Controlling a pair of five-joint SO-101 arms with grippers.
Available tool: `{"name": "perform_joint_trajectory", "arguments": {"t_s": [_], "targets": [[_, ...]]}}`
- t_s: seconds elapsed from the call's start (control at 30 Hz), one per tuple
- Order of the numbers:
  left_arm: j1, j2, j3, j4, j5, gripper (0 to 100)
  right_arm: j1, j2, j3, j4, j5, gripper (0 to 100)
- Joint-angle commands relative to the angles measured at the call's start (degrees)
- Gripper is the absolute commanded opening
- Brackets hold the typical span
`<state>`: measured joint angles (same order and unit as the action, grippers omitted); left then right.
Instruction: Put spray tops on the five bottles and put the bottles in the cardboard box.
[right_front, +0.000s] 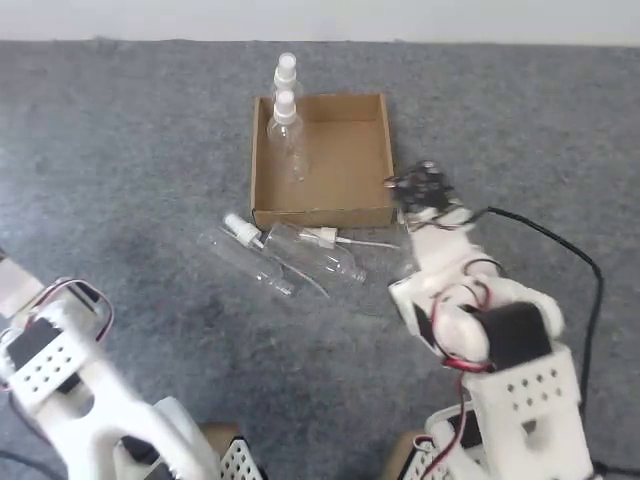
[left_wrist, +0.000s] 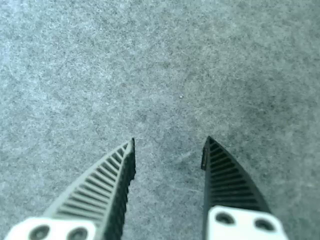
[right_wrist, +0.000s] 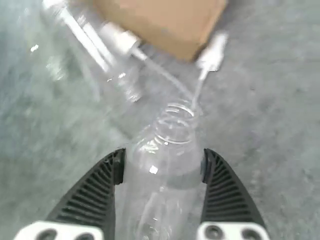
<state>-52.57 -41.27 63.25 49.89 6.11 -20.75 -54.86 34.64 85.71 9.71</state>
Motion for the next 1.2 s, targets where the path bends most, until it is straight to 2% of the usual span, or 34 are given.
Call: {"name": "perform_joint_trajectory", "arguments": {"t_s": [0.0, 0.3, 0.53, 0.8, 1.17], "targets": [[0.26, 0.26, -0.31, -1.41, 0.26, 20, 6.9, -5.76, 1.14, -4.26, -4.04, 6.9], [0.7, -0.09, -0.4, -1.23, 0.44, 20, 18.77, -8.04, 8.35, -13.85, -10.37, 6.9], [7.21, -0.18, -1.89, 0.97, 0.35, 20, 26.68, -8.04, 13.1, -20.44, -14.68, 6.9], [16.79, -0.18, -9.98, 11.08, 0.26, 20, 32.31, -8.04, 14.68, -22.37, -17.41, 6.9], [34.9, -0.18, -24.31, 25.41, 0.18, 21, 38.2, -8.22, 19.08, -28.26, -17.67, 6.9]]}}
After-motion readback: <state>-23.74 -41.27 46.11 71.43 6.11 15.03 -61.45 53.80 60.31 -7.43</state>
